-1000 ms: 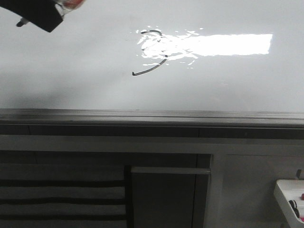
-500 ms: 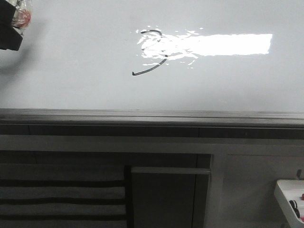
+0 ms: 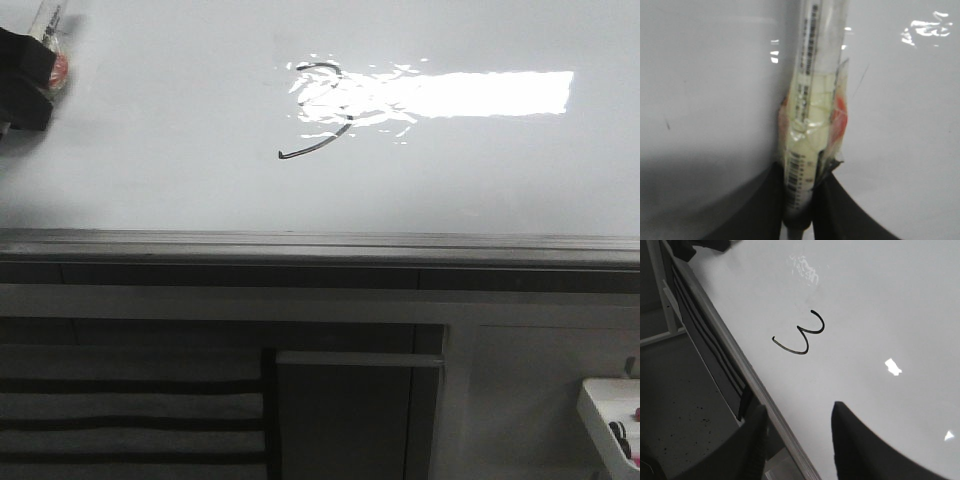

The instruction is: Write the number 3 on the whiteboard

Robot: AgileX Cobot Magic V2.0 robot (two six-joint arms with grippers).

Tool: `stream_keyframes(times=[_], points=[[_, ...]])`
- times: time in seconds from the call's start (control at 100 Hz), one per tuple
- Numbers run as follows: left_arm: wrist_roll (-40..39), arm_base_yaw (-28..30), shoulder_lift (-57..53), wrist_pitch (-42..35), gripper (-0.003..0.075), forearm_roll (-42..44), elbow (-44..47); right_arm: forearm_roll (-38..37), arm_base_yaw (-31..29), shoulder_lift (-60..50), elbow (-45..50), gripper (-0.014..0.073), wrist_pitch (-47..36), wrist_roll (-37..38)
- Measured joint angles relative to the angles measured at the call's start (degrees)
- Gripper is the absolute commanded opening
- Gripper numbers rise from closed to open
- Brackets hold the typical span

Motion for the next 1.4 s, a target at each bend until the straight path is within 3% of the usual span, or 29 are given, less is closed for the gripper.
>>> stream_keyframes(times=[0.13,0.39,0.51,0.62,0.78,0.93,1.11,1.29,1.4], points=[[0.0,0.0,0.8,0.0,0.0042,-0.1,-0.8,0.1,0.0,0.0,0.0,0.0261,0.0,0.1],[0.0,0.0,1.3,0.1,0.0373,-0.1,-1.0,0.1,0.0,0.0,0.0,0.0261,0.0,0.5],[0.0,0.0,1.3,0.3,0.0464,-0.1,-1.0,0.1,0.0,0.0,0.0,0.0261,0.0,0.5],[-0.1,0.0,0.8,0.5,0.0472,0.6,-1.1,0.1,-0.3,0.0,0.0,0.0261,0.0,2.3],[-0.1,0.0,-3.1,4.2,0.0472,3.0,-1.0,-0.2,-3.9,-0.5,0.1,0.0261,1.2,12.2],[-0.1,0.0,-13.9,12.6,0.0471,5.9,-1.0,-0.7,-10.4,-3.0,4.7,0.0261,0.4,21.1],[-0.1,0.1,-27.3,22.8,0.0471,8.7,0.4,-0.9,-16.8,-7.6,12.7,0.0261,-4.7,25.1],[-1.2,1.5,-39.4,23.8,0.0471,9.0,5.6,-0.9,-17.9,-15.5,21.4,0.0259,-11.7,27.5],[-2.3,2.1,-45.5,22.7,0.0456,8.9,9.7,-0.9,-17.9,-19.9,26.3,0.0186,-15.5,29.2]])
